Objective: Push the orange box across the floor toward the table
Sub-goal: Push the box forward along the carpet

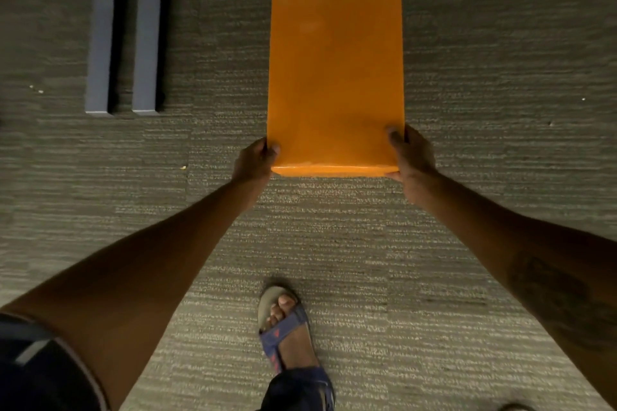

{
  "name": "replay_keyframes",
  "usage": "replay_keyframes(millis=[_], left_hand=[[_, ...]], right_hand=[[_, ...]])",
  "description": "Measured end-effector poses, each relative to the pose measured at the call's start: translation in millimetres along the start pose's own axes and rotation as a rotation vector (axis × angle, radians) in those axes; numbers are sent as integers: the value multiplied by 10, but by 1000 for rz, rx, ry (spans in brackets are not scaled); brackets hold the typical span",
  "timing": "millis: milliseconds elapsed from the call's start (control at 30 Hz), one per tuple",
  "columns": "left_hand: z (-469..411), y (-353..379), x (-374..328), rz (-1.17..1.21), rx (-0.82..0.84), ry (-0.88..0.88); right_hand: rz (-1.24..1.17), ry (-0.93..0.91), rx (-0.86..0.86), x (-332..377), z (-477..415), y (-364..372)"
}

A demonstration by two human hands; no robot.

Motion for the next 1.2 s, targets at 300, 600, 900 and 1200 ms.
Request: replay_keyframes(millis=[300, 600, 900, 1200], left_hand=[[-17, -11, -82, -198, -39, 61], [296, -26, -373, -560, -134, 143], [562, 9, -577, -886, -123, 303], [811, -178, -521, -905, -112, 321]], right_hand=[[203, -161, -11, 81, -25, 21], [539, -332, -35, 130, 346, 11], [715, -416, -66, 188, 598, -51], [731, -392, -111, 313, 938, -20]])
Point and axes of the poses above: each hand's wrist, its own z-axis away from the middle knuckle, its own y-axis out of the palm, x = y × z, the point moved 10 cm from there along -z, towards the middle knuckle, and after that the axes turned 13 degrees about -z, right-handed, at the moved point
